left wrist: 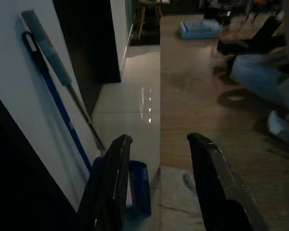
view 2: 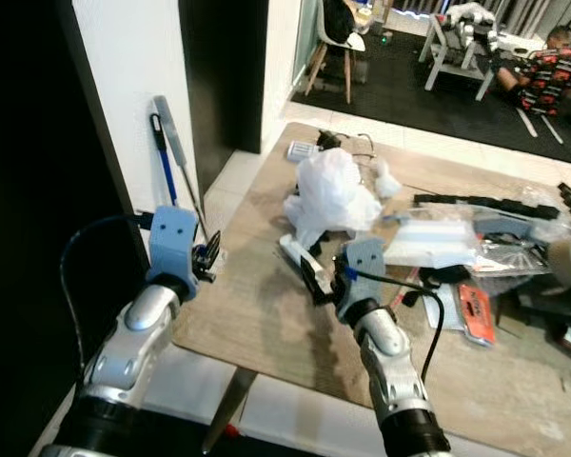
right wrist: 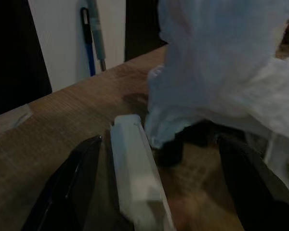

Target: Picking trash to rubbish bin

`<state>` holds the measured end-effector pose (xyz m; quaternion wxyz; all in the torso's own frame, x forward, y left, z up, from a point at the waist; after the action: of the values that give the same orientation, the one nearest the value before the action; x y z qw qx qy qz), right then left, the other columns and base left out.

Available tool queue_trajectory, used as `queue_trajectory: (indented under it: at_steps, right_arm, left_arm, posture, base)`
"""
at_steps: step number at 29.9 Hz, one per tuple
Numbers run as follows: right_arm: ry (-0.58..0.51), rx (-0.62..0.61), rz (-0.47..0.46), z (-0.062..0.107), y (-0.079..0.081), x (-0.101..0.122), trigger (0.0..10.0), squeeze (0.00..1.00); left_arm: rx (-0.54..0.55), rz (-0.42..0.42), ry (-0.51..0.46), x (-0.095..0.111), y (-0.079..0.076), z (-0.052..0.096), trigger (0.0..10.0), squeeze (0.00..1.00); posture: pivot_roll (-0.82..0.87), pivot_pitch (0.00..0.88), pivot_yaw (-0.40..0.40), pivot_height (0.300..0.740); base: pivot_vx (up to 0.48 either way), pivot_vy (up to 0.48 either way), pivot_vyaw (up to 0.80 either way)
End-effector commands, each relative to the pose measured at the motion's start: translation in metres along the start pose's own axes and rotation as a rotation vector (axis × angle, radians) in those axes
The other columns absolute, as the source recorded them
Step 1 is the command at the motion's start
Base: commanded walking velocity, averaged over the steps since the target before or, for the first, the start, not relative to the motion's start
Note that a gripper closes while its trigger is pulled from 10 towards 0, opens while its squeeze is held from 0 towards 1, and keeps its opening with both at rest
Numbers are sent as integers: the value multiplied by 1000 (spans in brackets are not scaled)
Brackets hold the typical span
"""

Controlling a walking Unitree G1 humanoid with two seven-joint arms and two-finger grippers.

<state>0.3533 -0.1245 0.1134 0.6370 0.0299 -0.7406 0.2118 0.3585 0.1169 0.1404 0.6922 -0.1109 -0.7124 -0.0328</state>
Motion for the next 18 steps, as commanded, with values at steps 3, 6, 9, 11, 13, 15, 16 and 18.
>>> queue_trajectory:
  at_steps: [3,6,9,11,13,15,16,18]
  right_arm:
    - [37,-4,1,1,-5,-8,10000,0]
    - [46,-1,6,0,-5,-10,10000,0]
    - [54,6,20,-2,-5,-12,10000,0]
    - [52,9,27,-4,-6,-11,10000,235]
    - [52,13,28,-7,-7,-11,10000,298]
    - [60,23,37,-8,-6,-12,10000,898]
    - [70,38,41,-9,-6,-14,10000,1000]
    - [88,58,52,-9,-5,-17,10000,1000]
  left_arm:
    - [-63,-37,6,-4,-6,3,10000,0]
    - [-109,-62,13,-5,-9,5,10000,0]
    - [-148,-89,29,-9,-11,7,10000,0]
    - [-163,-90,38,-10,-11,8,10000,0]
    - [-193,-89,38,-10,-13,8,10000,0]
    - [-224,-90,28,-8,-15,9,10000,0]
    - [-269,-94,12,-6,-18,11,10000,0]
    - [-362,-115,3,-5,-25,15,10000,0]
  posture:
    - [-27,77,-108,740]
    - [-26,79,-108,740]
    - [-24,80,-104,740]
    - [-24,80,-104,740]
    - [-25,80,-103,740]
    - [-23,79,-99,740]
    - [-23,79,-99,740]
    - [-23,76,-97,740]
  base:
    - [0,0,0]
    - [0,0,0]
    - [0,0,0]
    - [0,0,0]
    - [0,0,0]
    - [0,0,0]
    - [0,0,0]
    - [0,0,0]
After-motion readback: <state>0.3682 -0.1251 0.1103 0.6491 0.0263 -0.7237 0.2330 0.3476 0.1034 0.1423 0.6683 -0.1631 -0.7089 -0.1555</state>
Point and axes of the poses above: a point about 5 cm out from each wrist's last joint towards the gripper, its own z axis pointing back from the gripper into the wrist, its own x axis along the axis of the wrist's last joint, y = z × x, the point moved 4 cm from there along -z, pointing out of the wrist towards the gripper, and after that the axes turned 14 degrees about z, right-handed, at the moved point
